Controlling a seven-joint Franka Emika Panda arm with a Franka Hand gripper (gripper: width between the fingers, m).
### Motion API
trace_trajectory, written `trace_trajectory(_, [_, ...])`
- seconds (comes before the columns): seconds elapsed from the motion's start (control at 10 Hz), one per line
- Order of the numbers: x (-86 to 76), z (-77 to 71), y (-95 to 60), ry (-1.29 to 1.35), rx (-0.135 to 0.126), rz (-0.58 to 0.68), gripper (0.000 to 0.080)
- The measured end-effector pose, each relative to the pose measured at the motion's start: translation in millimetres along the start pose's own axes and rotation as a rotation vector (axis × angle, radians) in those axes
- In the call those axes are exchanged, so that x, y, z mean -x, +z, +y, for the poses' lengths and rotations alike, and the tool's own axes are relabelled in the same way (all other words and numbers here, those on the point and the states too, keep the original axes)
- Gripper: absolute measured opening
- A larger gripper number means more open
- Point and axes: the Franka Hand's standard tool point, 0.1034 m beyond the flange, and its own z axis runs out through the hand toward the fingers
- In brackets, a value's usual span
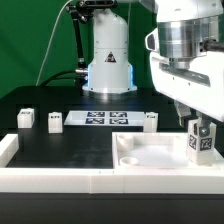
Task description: Assemble one leg
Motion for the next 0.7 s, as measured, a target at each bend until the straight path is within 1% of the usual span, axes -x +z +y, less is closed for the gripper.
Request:
trace_trajectory(0.1, [0.4, 0.1, 0.3, -0.031, 0.000, 0.000, 0.0289])
trace_trajectory(0.2, [2.6, -0.2, 0.6, -0.064, 0.000, -0.001, 0.0454])
trace_trajectory(0.3, [9.0, -0.8, 1.5, -0.098, 0.001, -0.004, 0.0608])
trace_trajectory(0.4, [13.8, 0.9, 2.3, -0.206, 0.015, -0.010, 0.0638])
trace_trajectory(0.7, [19.2, -0.7, 2.1, -0.660, 0.013, -0.012, 0.0647])
